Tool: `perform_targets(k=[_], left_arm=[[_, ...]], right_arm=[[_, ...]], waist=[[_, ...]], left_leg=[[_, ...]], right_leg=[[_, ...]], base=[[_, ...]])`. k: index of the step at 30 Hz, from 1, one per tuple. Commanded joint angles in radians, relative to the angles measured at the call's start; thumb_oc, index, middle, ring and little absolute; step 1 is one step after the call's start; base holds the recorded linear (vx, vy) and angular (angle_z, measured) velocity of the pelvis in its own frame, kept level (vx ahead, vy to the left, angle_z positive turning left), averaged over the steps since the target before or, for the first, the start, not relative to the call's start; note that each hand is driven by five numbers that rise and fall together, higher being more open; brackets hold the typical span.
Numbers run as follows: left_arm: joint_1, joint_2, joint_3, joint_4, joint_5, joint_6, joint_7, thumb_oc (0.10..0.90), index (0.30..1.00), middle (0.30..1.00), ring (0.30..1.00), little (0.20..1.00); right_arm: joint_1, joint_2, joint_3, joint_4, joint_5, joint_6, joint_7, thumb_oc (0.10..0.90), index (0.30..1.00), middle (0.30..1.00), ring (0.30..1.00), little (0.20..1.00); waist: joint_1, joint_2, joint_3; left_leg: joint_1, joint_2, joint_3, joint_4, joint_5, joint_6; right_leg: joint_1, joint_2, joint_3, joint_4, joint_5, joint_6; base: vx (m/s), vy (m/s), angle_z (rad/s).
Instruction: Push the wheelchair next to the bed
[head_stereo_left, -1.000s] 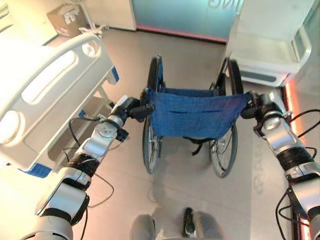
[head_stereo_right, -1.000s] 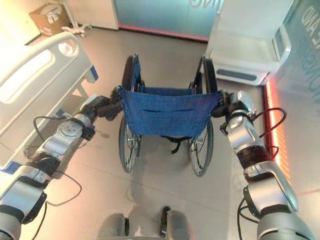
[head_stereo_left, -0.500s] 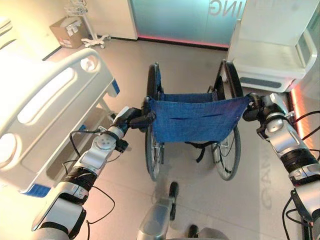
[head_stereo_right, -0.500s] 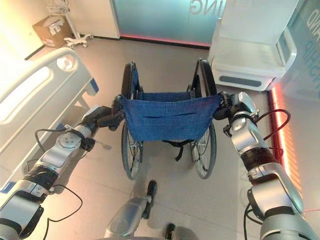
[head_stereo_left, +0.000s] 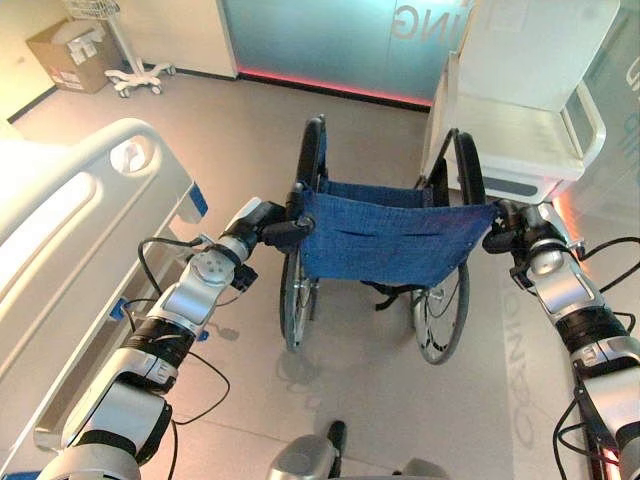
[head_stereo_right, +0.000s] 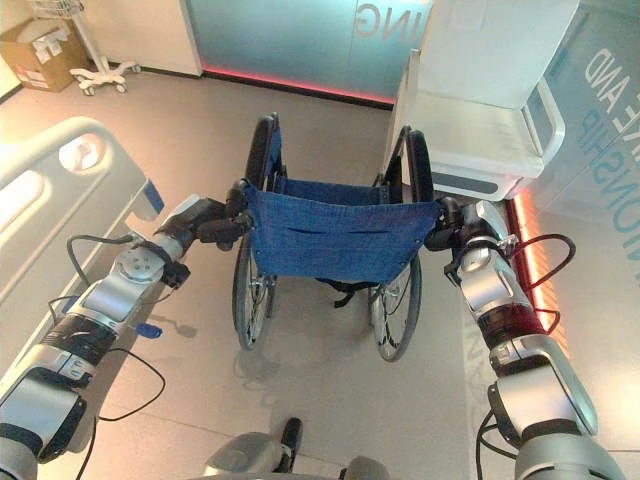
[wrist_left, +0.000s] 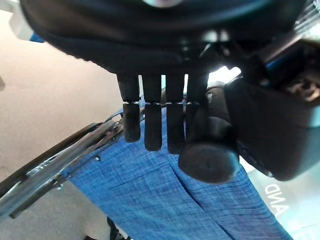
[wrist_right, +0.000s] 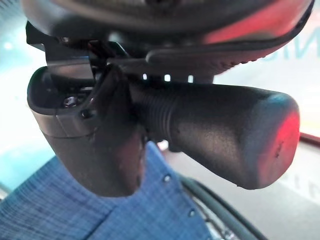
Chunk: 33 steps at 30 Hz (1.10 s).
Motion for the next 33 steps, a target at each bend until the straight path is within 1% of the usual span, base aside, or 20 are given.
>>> perform_targets(k=[1, 3, 5, 9, 10, 12, 13, 14, 15, 18, 20, 21, 23, 24, 25, 26, 27, 29, 30, 33], left_arm=[[0.014, 0.112, 0.012, 0.034, 0.108, -0.011, 0.018, 0.4, 0.3, 0.3, 0.3, 0.3], [-0.001, 0.108, 0.008, 0.039, 0.092, -0.009, 0.016, 0.4, 0.3, 0.3, 0.3, 0.3], [0.002, 0.1, 0.019, 0.03, 0.078, 0.007, 0.007, 0.4, 0.3, 0.3, 0.3, 0.3], [0.021, 0.089, 0.042, 0.016, 0.08, 0.033, -0.023, 0.4, 0.3, 0.3, 0.3, 0.3], [0.028, 0.088, 0.044, 0.021, 0.064, 0.055, -0.019, 0.4, 0.3, 0.3, 0.3, 0.3], [0.044, 0.087, 0.046, 0.02, 0.057, 0.072, -0.011, 0.4, 0.3, 0.3, 0.3, 0.3], [0.061, 0.085, 0.05, 0.016, 0.058, 0.077, -0.005, 0.4, 0.3, 0.3, 0.3, 0.3], [0.086, 0.074, 0.053, 0.017, 0.063, 0.077, 0.001, 0.4, 0.3, 0.3, 0.3, 0.3], [0.09, 0.072, 0.053, 0.018, 0.062, 0.077, 0.003, 0.4, 0.3, 0.3, 0.3, 0.3], [0.12, 0.049, 0.044, 0.019, 0.067, 0.056, 0.018, 0.4, 0.3, 0.3, 0.3, 0.3], [0.117, 0.035, 0.033, 0.024, 0.072, 0.05, 0.019, 0.4, 0.3, 0.3, 0.3, 0.3], [0.117, 0.024, 0.031, 0.026, 0.087, 0.042, 0.012, 0.4, 0.3, 0.3, 0.3, 0.3], [0.132, 0.017, 0.032, 0.019, 0.108, 0.027, 0.014, 0.4, 0.3, 0.3, 0.3, 0.3], [0.136, 0.014, 0.036, 0.016, 0.116, 0.022, 0.011, 0.4, 0.3, 0.3, 0.3, 0.3], [0.146, 0.018, 0.04, 0.009, 0.119, 0.01, 0.005, 0.4, 0.3, 0.3, 0.3, 0.3], [0.148, 0.019, 0.04, 0.008, 0.119, 0.009, 0.005, 0.4, 0.3, 0.3, 0.3, 0.3], [0.169, 0.027, 0.054, 0.0, 0.12, 0.002, 0.005, 0.4, 0.3, 0.3, 0.3, 0.3], [0.204, 0.036, 0.077, -0.018, 0.127, -0.002, 0.007, 0.4, 0.3, 0.3, 0.3, 0.3], [0.227, 0.04, 0.098, -0.03, 0.133, -0.002, 0.005, 0.4, 0.3, 0.3, 0.3, 0.3], [0.264, 0.051, 0.133, -0.063, 0.142, -0.002, -0.003, 0.4, 0.3, 0.3, 0.3, 0.3]], right_arm=[[-0.025, -0.036, 0.145, -0.067, -0.065, -0.122, 0.124, 0.4, 0.3, 0.3, 0.3, 0.3], [-0.041, -0.048, 0.139, -0.085, -0.075, -0.101, 0.144, 0.4, 0.3, 0.3, 0.3, 0.3], [-0.049, -0.061, 0.13, -0.097, -0.089, -0.088, 0.173, 0.4, 0.3, 0.3, 0.3, 0.3], [-0.06, -0.088, 0.12, -0.104, -0.089, -0.094, 0.211, 0.4, 0.3, 0.3, 0.3, 0.3], [-0.06, -0.089, 0.122, -0.117, -0.088, -0.094, 0.23, 0.4, 0.3, 0.3, 0.3, 0.3], [-0.051, -0.083, 0.124, -0.134, -0.089, -0.095, 0.238, 0.4, 0.3, 0.3, 0.3, 0.3], [-0.043, -0.085, 0.125, -0.142, -0.085, -0.098, 0.242, 0.4, 0.3, 0.3, 0.3, 0.3], [-0.029, -0.088, 0.128, -0.152, -0.087, -0.104, 0.245, 0.4, 0.3, 0.3, 0.3, 0.3], [-0.025, -0.088, 0.129, -0.154, -0.09, -0.106, 0.245, 0.4, 0.3, 0.3, 0.3, 0.3], [0.008, -0.097, 0.129, -0.162, -0.118, -0.124, 0.236, 0.4, 0.3, 0.3, 0.3, 0.3], [0.019, -0.097, 0.133, -0.159, -0.121, -0.125, 0.218, 0.4, 0.3, 0.3, 0.3, 0.3], [0.024, -0.091, 0.137, -0.15, -0.123, -0.121, 0.205, 0.4, 0.3, 0.3, 0.3, 0.3], [0.013, -0.063, 0.153, -0.128, -0.136, -0.121, 0.187, 0.4, 0.3, 0.3, 0.3, 0.3], [0.008, -0.053, 0.157, -0.122, -0.143, -0.118, 0.181, 0.4, 0.3, 0.3, 0.3, 0.3], [0.003, -0.032, 0.162, -0.115, -0.152, -0.107, 0.173, 0.4, 0.3, 0.3, 0.3, 0.3], [0.003, -0.03, 0.162, -0.114, -0.152, -0.106, 0.172, 0.4, 0.3, 0.3, 0.3, 0.3], [-0.01, -0.019, 0.171, -0.113, -0.144, -0.106, 0.174, 0.4, 0.3, 0.3, 0.3, 0.3], [-0.023, -0.016, 0.179, -0.108, -0.132, -0.121, 0.186, 0.4, 0.3, 0.3, 0.3, 0.3], [-0.031, -0.015, 0.184, -0.106, -0.133, -0.132, 0.197, 0.4, 0.3, 0.3, 0.3, 0.3], [-0.051, -0.023, 0.192, -0.102, -0.141, -0.151, 0.223, 0.4, 0.3, 0.3, 0.3, 0.3]], waist=[[-0.06, -0.087, 0.036], [-0.076, -0.089, 0.037], [-0.082, -0.099, 0.029], [-0.083, -0.12, 0.004], [-0.079, -0.109, -0.002], [-0.078, -0.11, -0.006], [-0.08, -0.107, -0.011], [-0.093, -0.1, -0.026], [-0.096, -0.098, -0.029], [-0.113, -0.096, -0.053], [-0.099, -0.11, -0.041], [-0.079, -0.112, -0.02], [-0.042, -0.101, 0.016], [-0.031, -0.093, 0.027], [0.0, -0.067, 0.044], [0.004, -0.067, 0.048], [0.046, -0.039, 0.049], [0.082, -0.027, 0.044], [0.098, -0.025, 0.04], [0.107, -0.013, 0.025]], left_leg=[[-0.04, -0.02, 0.166, 0.091, -0.128, -0.047], [-0.015, -0.02, 0.133, 0.1, -0.161, -0.048], [0.001, -0.012, 0.117, 0.122, -0.2, -0.055], [0.025, 0.03, 0.085, 0.17, -0.258, -0.077], [0.036, 0.08, 0.092, 0.189, -0.254, -0.092], [0.063, 0.117, 0.106, 0.205, -0.237, -0.108], [0.087, 0.147, 0.112, 0.204, -0.202, -0.124], [0.117, 0.203, 0.119, 0.195, -0.099, -0.145], [0.123, 0.214, 0.123, 0.198, -0.081, -0.148], [0.109, 0.275, 0.177, 0.262, 0.08, -0.183], [0.015, 0.257, 0.205, 0.352, 0.094, -0.17], [-0.059, 0.223, 0.209, 0.375, 0.079, -0.156], [-0.139, 0.141, 0.22, 0.312, 0.061, -0.146], [-0.155, 0.129, 0.239, 0.272, 0.066, -0.15], [-0.225, 0.086, 0.259, 0.186, 0.124, -0.169], [-0.223, 0.082, 0.262, 0.178, 0.126, -0.17], [-0.283, 0.059, 0.244, 0.049, 0.221, -0.193], [-0.299, 0.055, 0.22, -0.05, 0.275, -0.202], [-0.296, 0.056, 0.218, -0.101, 0.278, -0.201], [-0.28, 0.076, 0.248, -0.103, 0.262, -0.193]], right_leg=[[-0.09, -0.16, 0.082, -0.312, 0.471, 0.079], [-0.092, -0.166, 0.106, -0.408, 0.488, 0.095], [-0.082, -0.17, 0.121, -0.421, 0.496, 0.1], [-0.076, -0.146, 0.131, -0.341, 0.461, 0.099], [-0.09, -0.131, 0.105, -0.217, 0.389, 0.085], [-0.098, -0.134, 0.07, -0.175, 0.362, 0.077], [-0.088, -0.134, 0.049, -0.178, 0.354, 0.069], [-0.058, -0.102, 0.032, -0.195, 0.33, 0.04], [-0.051, -0.096, 0.026, -0.199, 0.326, 0.034], [0.014, -0.066, -0.028, -0.238, 0.29, -0.016], [0.078, -0.059, -0.045, -0.258, 0.271, -0.039], [0.123, -0.051, -0.043, -0.263, 0.256, -0.044], [0.188, -0.022, -0.023, -0.275, 0.241, -0.04], [0.212, -0.008, -0.022, -0.284, 0.236, -0.039], [0.266, 0.034, -0.014, -0.305, 0.222, -0.042], [0.274, 0.034, -0.011, -0.307, 0.218, -0.042], [0.325, 0.078, 0.016, -0.326, 0.201, -0.045], [0.363, 0.095, 0.038, -0.334, 0.186, -0.045], [0.378, 0.095, 0.048, -0.333, 0.172, -0.044], [0.381, 0.093, 0.046, -0.311, 0.134, -0.045]], base=[[0.33, -0.156, 0.79], [0.52, -0.226, 1.12], [0.57, -0.292, 0.67], [0.51, -0.403, 0.51], [0.6, -0.472, 0.66], [0.45, -0.314, 0.57], [0.55, -0.381, 0.5], [0.54, -0.376, 0.45], [0.51, -0.361, 0.5], [0.38, -0.288, 0.47], [0.42, -0.362, 0.47], [0.44, -0.301, 0.38], [0.47, -0.232, 0.12], [0.57, -0.173, -0.26], [0.42, -0.103, -0.35], [0.65, -0.103, -0.32], [0.52, -0.046, -0.18], [0.58, -0.006, -0.78], [0.42, 0.049, -1.07], [0.41, 0.166, -0.76]])
